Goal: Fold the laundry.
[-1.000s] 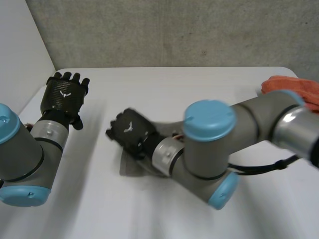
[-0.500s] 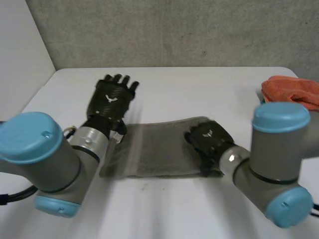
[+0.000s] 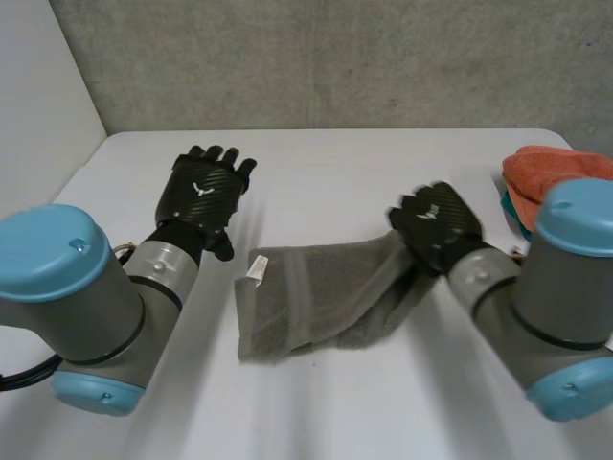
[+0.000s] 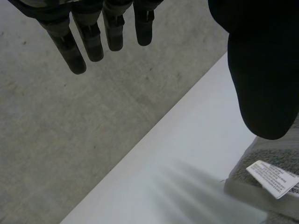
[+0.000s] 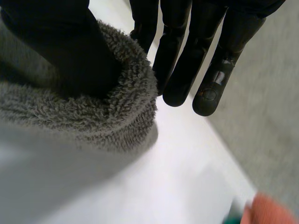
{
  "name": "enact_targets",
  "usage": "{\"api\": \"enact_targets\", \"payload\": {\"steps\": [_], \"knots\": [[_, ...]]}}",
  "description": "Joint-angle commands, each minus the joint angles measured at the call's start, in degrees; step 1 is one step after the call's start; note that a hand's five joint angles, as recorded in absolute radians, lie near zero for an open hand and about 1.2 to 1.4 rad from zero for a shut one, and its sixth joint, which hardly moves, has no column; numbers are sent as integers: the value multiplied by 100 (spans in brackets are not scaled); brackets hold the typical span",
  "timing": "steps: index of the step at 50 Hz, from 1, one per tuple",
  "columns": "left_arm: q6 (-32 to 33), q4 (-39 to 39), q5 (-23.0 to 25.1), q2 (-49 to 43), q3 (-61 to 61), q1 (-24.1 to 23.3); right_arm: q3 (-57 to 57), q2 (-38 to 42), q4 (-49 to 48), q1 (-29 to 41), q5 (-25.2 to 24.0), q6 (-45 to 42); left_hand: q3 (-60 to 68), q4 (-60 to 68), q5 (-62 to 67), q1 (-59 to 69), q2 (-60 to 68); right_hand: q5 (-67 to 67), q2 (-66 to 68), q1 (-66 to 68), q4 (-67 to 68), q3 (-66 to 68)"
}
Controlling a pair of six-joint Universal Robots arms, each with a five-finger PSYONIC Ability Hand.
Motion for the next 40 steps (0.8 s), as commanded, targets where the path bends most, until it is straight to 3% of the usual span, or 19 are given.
{"api": "enact_targets", "payload": {"steps": [1, 4, 9, 10, 14, 17, 21, 25, 32, 35, 40], "knots": [[-25, -320, -56, 253, -64, 336, -1297, 646, 57, 1602, 122, -413, -196, -165, -270, -73, -156, 1361, 1365, 2561, 1181, 1227], [-34, -382, -74, 429, -143, 539, -1703, 1094, 40, 2280, -36, -817, -196, -165, -270, -73, -156, 1361, 1365, 2561, 1181, 1227], [-52, -391, -74, 553, -187, 654, -2012, 1702, 92, 2608, -335, -924, -196, -165, -270, -73, -156, 1017, 1022, 2217, 837, 883], [-60, -391, -74, 553, -187, 654, -2047, 1763, 214, 2625, -396, -863, -196, -165, -270, -73, -156, -1135, -1130, 65, -1315, -1269], [-139, -382, -65, 553, -187, 636, -2065, 1729, 470, 2590, -511, -303, -196, -165, -270, -73, -156, -4343, -4338, -3143, -4522, -4477], [-219, -374, -57, 535, -117, 592, -2073, 1650, 453, 2538, -442, 488, -196, -165, -270, -73, -156, -5393, -5388, -4193, -5573, -5527], [-412, -365, -48, 509, 32, 522, -1978, 985, 575, 1828, -109, 2042, -196, -165, -270, -73, -156, -5513, -5508, -4313, -5692, -5647], [-789, -374, -22, 352, 322, 49, -1609, 403, 803, 1291, 244, 2836, -196, -165, -270, -73, -156, -5580, -5575, -4380, -5760, -5714], [-1185, -627, -30, -403, 779, -787, -1362, 393, 1041, 841, 306, 2890, -157, -127, -232, -35, -118, -5639, -5635, -4439, -5819, -5773], [-1203, -1005, -83, -852, 964, -893, -1475, 655, 1120, 832, 262, 2952, -141, -110, -215, -18, -101, -5639, -5635, -4439, -5819, -5773], [-1142, -1595, -557, -1214, 1096, -885, -1861, 1051, 1182, 867, 227, 2952, -124, -93, -198, -2, -84, -5581, -5576, -4381, -5760, -5715]]}}
